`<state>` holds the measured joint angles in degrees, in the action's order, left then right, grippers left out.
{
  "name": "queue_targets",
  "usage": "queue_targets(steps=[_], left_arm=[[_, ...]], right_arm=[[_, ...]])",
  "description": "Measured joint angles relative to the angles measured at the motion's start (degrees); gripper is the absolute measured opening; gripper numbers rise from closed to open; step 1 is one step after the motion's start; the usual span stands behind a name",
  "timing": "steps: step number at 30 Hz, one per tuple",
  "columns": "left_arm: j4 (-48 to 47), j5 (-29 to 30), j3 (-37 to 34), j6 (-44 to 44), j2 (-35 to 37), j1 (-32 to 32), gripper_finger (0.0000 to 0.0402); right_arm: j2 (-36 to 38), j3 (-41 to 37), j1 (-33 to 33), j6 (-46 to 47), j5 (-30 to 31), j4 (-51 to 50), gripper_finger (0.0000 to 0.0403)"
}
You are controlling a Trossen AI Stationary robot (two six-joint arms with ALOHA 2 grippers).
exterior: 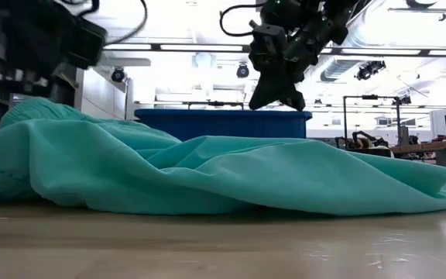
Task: Fold laundry
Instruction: Fold the light blue shorts
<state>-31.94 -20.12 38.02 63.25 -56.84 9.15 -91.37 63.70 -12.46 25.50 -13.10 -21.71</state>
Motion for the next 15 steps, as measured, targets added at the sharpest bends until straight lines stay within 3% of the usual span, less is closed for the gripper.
queue_targets(steps=[7, 15], left_arm=[[-0.46, 12.68, 0.02, 13.52, -0.44, 6.65, 0.0111], [0.51, 10.41, 0.02, 17.56, -4.90, 7.11, 0.0171]], right_arm=[[0.00, 0.00, -0.42, -4.47, -0.22, -1.34, 0.0001], [0.00, 0.00, -0.42, -7.54, -0.83, -3.50, 0.0001]])
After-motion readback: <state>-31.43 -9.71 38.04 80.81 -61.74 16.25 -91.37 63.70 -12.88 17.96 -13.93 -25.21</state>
